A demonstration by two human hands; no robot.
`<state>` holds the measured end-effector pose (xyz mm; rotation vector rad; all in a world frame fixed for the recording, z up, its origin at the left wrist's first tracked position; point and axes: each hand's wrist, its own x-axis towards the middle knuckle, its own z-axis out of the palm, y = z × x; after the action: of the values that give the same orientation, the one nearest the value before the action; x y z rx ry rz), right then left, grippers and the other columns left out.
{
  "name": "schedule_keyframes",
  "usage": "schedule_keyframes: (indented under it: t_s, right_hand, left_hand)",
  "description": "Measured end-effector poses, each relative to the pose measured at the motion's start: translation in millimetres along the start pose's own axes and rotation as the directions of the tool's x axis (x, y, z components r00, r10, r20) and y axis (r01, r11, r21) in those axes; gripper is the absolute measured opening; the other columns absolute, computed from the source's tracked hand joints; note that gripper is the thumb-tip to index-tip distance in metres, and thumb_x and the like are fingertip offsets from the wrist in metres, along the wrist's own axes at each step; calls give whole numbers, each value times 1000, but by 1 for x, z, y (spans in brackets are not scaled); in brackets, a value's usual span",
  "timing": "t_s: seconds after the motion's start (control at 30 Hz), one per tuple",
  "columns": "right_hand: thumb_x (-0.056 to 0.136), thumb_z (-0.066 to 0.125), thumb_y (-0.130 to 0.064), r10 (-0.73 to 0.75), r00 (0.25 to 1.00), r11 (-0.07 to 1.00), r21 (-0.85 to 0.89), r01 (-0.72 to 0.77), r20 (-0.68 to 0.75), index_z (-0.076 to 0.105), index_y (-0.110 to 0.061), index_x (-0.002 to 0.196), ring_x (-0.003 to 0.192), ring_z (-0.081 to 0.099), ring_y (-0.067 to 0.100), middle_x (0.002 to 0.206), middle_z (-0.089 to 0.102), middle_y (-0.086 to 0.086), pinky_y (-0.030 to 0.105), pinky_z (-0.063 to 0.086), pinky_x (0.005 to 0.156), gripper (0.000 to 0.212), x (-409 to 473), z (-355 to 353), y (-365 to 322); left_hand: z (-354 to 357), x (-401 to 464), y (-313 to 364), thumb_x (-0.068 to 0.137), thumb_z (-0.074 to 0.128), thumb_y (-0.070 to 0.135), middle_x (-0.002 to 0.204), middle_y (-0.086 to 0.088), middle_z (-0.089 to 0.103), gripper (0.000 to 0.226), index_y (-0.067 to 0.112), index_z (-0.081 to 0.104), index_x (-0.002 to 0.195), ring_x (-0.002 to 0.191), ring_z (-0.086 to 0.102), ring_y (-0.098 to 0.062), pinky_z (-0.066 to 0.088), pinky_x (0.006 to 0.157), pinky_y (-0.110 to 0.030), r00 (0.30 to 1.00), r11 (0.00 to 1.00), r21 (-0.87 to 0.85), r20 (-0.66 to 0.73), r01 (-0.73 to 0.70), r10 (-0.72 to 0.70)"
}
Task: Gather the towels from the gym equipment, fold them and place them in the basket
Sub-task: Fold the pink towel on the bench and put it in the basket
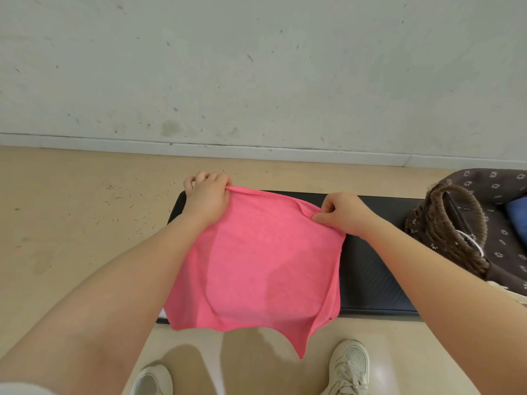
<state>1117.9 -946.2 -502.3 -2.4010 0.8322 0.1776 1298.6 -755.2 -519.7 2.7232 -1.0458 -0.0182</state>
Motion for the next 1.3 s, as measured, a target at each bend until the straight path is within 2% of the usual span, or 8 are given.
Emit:
schedule_keyframes:
  t_s: [0.13, 0.23, 0.37, 0.67, 0.87, 1.03, 1.17, 1.3]
  right_hand:
    - [79, 71, -26, -73, 995, 997, 17, 72, 69, 47, -20, 65, 64, 44, 9, 69, 51, -7, 23, 34, 56, 28, -8, -1, 2]
    - [77, 74, -15, -71, 997, 944, 322, 72, -16, 46, -16, 62, 66, 41, 14, 68, 48, 0, 28, 33, 62, 32, -17, -6, 2]
    - [75, 75, -7, -32, 998, 896, 441, 52, -51, 47, -14, 60, 67, 42, 14, 69, 48, 3, 28, 34, 64, 32, -35, -16, -1]
    - [81, 66, -1, -82, 978, 714, 673, 193, -193, 51, -10, 64, 57, 54, 6, 63, 55, 1, 18, 46, 63, 24, -118, -55, -15]
    - [83, 62, 0, -136, 954, 612, 734, 293, -267, 56, -9, 67, 63, 58, 8, 69, 58, 3, 18, 53, 69, 20, -169, -70, -21]
    - [82, 64, 2, -129, 924, 601, 713, 362, -360, 57, -9, 67, 63, 57, 9, 71, 58, 5, 16, 50, 65, 20, -204, -71, -21]
    - [80, 68, 0, -66, 866, 595, 677, 433, -495, 56, -13, 65, 48, 49, -2, 55, 55, -9, 11, 41, 50, 23, -222, -70, -24]
    - [82, 68, -4, -54, 803, 662, 580, 474, -594, 55, -17, 67, 49, 46, -3, 63, 51, -3, 11, 38, 47, 24, -231, -70, -24]
  left_hand:
    - [-13, -7, -7, 88, 42, 18, 108, -4, 59, 16, 16, 52, 101, 126, 33, -24, 9, 110, -43, 997, 999, 32, 72, -35, 33]
    - [-28, -13, -11, 85, 44, 24, 97, -5, 59, 8, 20, 50, 88, 120, 37, -27, 12, 110, -45, 993, 991, 131, 117, -19, 3]
    - [-43, -28, -9, 87, 42, 24, 118, -12, 55, 32, 12, 58, 112, 115, 43, -32, 33, 97, -38, 996, 971, 237, 82, -3, -17]
    - [-103, -89, 6, 80, 54, 12, 97, -19, 58, 18, 1, 63, 91, 97, 52, -33, 41, 77, -36, 955, 972, -233, -296, -42, -29]
    - [-148, -135, 14, 74, 55, 13, 67, 3, 42, 5, 8, 57, 73, 74, 42, -19, 22, 62, -23, 908, 899, -389, -418, -199, 20]
    - [-164, -171, 10, 67, 50, 23, 76, -3, 52, 28, 2, 65, 80, 81, 44, -19, 26, 71, -22, 895, 903, -324, -428, -282, 125]
    - [-169, -189, 12, 82, 63, 12, 87, -4, 48, 13, 5, 68, 92, 83, 46, -17, 31, 74, -22, 901, 893, -325, -399, -312, 170]
    - [-171, -195, 11, 85, 63, 16, 82, 1, 44, 11, 7, 66, 92, 79, 45, -17, 31, 72, -21, 918, 901, -299, -337, -314, 208]
